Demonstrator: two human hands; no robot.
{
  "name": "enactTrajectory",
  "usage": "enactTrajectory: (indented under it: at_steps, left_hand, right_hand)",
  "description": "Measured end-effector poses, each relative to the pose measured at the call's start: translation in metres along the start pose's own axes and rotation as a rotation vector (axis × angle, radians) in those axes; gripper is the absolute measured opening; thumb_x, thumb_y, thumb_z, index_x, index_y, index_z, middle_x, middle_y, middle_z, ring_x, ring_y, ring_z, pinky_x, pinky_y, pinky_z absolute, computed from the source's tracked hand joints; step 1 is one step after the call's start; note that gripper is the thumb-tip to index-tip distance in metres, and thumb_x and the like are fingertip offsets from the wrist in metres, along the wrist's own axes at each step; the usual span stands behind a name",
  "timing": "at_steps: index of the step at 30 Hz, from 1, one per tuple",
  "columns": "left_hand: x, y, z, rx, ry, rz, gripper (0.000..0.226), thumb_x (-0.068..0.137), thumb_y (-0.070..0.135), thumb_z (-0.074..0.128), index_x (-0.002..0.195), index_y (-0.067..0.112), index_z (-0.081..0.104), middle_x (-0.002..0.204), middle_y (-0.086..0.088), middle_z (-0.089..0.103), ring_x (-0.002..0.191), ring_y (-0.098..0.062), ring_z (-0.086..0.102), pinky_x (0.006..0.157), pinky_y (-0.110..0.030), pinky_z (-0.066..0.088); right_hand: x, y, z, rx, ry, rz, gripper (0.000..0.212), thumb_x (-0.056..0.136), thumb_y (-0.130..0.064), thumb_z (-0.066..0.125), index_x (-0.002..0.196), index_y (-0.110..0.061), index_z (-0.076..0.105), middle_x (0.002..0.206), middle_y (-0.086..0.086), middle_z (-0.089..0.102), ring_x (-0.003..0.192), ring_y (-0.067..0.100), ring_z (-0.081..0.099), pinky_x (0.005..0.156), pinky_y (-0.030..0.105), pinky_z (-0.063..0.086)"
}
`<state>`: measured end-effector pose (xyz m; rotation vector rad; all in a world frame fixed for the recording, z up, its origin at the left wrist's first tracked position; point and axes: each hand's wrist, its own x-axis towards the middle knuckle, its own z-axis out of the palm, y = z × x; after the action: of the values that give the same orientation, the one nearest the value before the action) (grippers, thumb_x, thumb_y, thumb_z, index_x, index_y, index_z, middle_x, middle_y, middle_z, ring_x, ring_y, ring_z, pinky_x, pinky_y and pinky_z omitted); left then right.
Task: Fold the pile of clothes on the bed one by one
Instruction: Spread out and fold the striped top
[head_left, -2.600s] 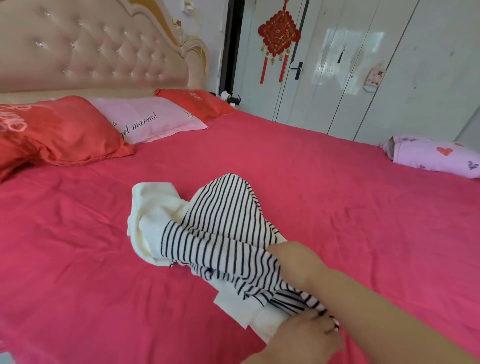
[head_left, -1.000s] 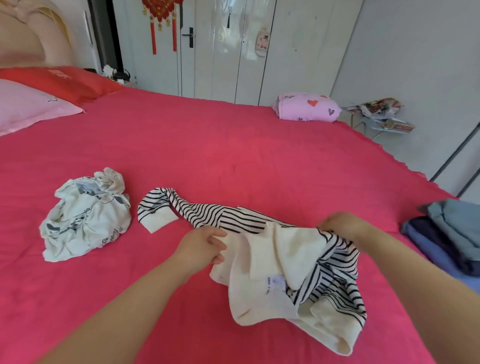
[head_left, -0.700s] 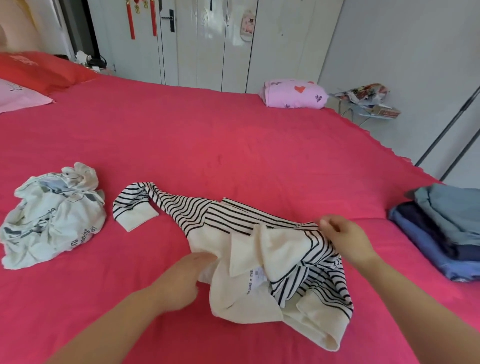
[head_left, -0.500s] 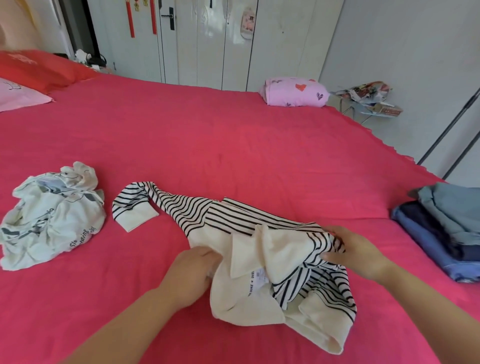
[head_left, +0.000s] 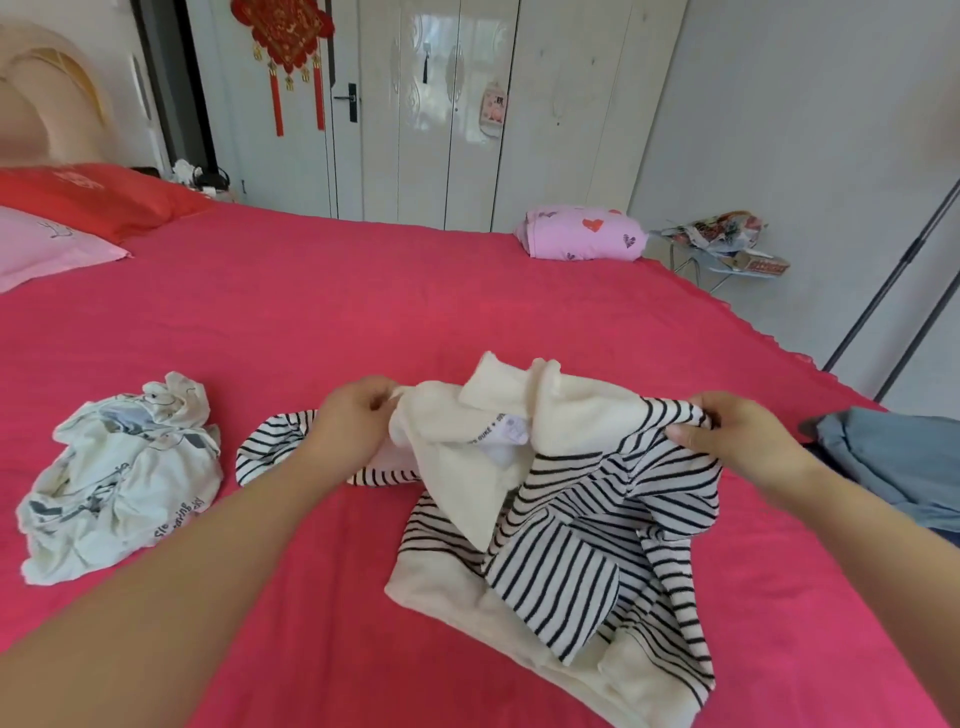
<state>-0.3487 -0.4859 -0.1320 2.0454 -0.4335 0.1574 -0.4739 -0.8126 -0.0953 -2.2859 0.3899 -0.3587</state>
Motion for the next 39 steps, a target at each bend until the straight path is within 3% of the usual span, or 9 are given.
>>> enactTrajectory:
  at_steps: [4, 11, 14, 17, 23, 28, 31, 33, 39]
  left_hand:
    - [0.028, 0.059, -0.05, -0.011, 0.09, 0.118, 0.014, 0.088, 0.007, 0.054, 0.09, 0.007, 0.068, 0.081, -0.005, 0.063, 0.078, -0.017, 0.053, 0.067, -0.03, 0.043]
    - [0.053, 0.149, -0.119, -0.067, 0.223, 0.182, 0.017, 0.086, 0.015, 0.059, 0.085, 0.001, 0.068, 0.079, -0.005, 0.062, 0.074, -0.015, 0.051, 0.067, -0.028, 0.041]
    - [0.049, 0.185, -0.139, -0.174, 0.257, 0.192, 0.019, 0.086, 0.015, 0.06, 0.077, 0.002, 0.07, 0.073, -0.007, 0.061, 0.069, -0.016, 0.053, 0.065, -0.028, 0.044]
    - [0.037, 0.218, -0.151, -0.286, 0.269, 0.2, 0.029, 0.081, 0.015, 0.067, 0.052, 0.019, 0.066, 0.053, 0.003, 0.061, 0.051, -0.01, 0.055, 0.047, -0.017, 0.044]
    - [0.02, 0.249, -0.134, -0.393, 0.218, 0.218, 0.021, 0.079, 0.023, 0.071, 0.063, 0.011, 0.065, 0.044, 0.007, 0.059, 0.04, -0.006, 0.052, 0.044, -0.015, 0.044]
    - [0.017, 0.25, -0.11, -0.38, 0.18, 0.177, 0.018, 0.08, 0.024, 0.071, 0.074, 0.008, 0.066, 0.058, -0.007, 0.056, 0.042, -0.011, 0.047, 0.046, -0.017, 0.04]
    - [0.018, 0.252, -0.097, -0.366, 0.133, 0.186, 0.019, 0.08, 0.024, 0.071, 0.088, 0.007, 0.067, 0.072, -0.013, 0.052, 0.061, -0.017, 0.046, 0.057, -0.025, 0.037]
    - [0.017, 0.252, -0.091, -0.371, 0.113, 0.185, 0.021, 0.08, 0.023, 0.071, 0.087, 0.003, 0.068, 0.072, -0.013, 0.055, 0.062, -0.018, 0.048, 0.057, -0.025, 0.04]
    - [0.017, 0.244, -0.094, -0.298, 0.111, 0.172, 0.018, 0.08, 0.026, 0.072, 0.076, 0.008, 0.069, 0.068, -0.006, 0.062, 0.058, -0.017, 0.054, 0.061, -0.025, 0.047]
  right_hand:
    - [0.008, -0.041, -0.033, 0.121, 0.044, -0.044, 0.005, 0.082, -0.007, 0.068, 0.085, -0.009, 0.064, 0.086, 0.012, 0.067, 0.082, 0.027, 0.061, 0.081, 0.041, 0.049]
    - [0.001, -0.118, -0.098, 0.37, 0.044, -0.128, 0.01, 0.09, -0.01, 0.056, 0.092, -0.009, 0.065, 0.077, 0.001, 0.074, 0.071, 0.014, 0.07, 0.064, 0.023, 0.057]
    - [-0.005, -0.141, -0.12, 0.41, 0.065, -0.164, 0.015, 0.092, -0.013, 0.052, 0.097, -0.007, 0.066, 0.086, 0.006, 0.073, 0.078, 0.018, 0.069, 0.072, 0.029, 0.055]
    - [-0.01, -0.155, -0.13, 0.373, 0.106, -0.177, 0.015, 0.094, -0.014, 0.052, 0.1, -0.009, 0.066, 0.094, 0.011, 0.071, 0.086, 0.024, 0.066, 0.074, 0.032, 0.051]
    - [-0.009, -0.139, -0.09, -0.04, 0.245, -0.032, 0.025, 0.09, -0.022, 0.056, 0.092, 0.002, 0.065, 0.098, 0.02, 0.067, 0.094, 0.035, 0.063, 0.089, 0.047, 0.05]
    - [-0.024, -0.129, -0.032, 0.101, 0.02, 0.031, 0.028, 0.097, -0.026, 0.045, 0.119, -0.013, 0.057, 0.101, 0.002, 0.062, 0.078, 0.013, 0.06, 0.07, 0.025, 0.051]
    - [-0.038, -0.141, 0.001, 0.635, -0.262, 0.053, 0.051, 0.093, -0.051, 0.04, 0.138, -0.028, 0.035, 0.13, 0.002, 0.052, 0.103, 0.02, 0.061, 0.093, 0.033, 0.05]
    - [-0.047, -0.151, 0.022, 0.669, -0.412, -0.019, 0.058, 0.08, -0.069, 0.043, 0.127, -0.035, 0.046, 0.125, -0.005, 0.059, 0.113, 0.019, 0.058, 0.1, 0.04, 0.045]
    - [-0.043, -0.161, 0.048, 0.626, -0.378, -0.094, 0.017, 0.092, -0.031, 0.056, 0.101, -0.02, 0.066, 0.102, 0.001, 0.072, 0.098, 0.018, 0.067, 0.088, 0.033, 0.053]
